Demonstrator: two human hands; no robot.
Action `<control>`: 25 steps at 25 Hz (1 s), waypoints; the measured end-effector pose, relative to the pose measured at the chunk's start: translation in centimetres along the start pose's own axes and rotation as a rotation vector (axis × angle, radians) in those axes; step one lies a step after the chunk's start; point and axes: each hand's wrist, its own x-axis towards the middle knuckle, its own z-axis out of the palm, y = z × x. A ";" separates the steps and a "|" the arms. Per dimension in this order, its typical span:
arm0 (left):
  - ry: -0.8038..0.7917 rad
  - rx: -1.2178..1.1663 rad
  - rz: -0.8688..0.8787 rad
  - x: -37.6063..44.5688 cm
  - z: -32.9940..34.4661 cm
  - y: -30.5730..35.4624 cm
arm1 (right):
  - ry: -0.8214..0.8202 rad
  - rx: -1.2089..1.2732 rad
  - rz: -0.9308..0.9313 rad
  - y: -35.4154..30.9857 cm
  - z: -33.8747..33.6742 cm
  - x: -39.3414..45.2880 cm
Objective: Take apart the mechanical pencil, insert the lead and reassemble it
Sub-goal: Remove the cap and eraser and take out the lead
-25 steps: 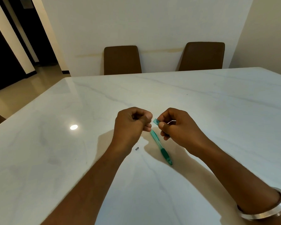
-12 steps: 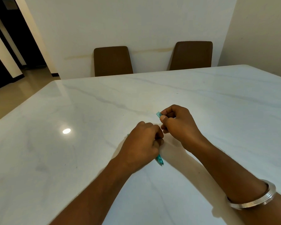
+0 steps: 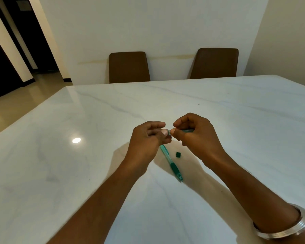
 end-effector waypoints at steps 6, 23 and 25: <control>-0.064 -0.149 -0.083 0.2 -0.1 0.0 | 0.067 -0.053 -0.091 -0.4 0.2 -0.4; 0.098 0.103 0.066 0.6 -0.9 0.1 | 0.094 0.481 0.282 -0.3 -0.7 0.5; 0.104 0.114 0.082 0.7 -0.9 0.0 | 0.101 0.549 0.317 -0.3 -0.8 0.6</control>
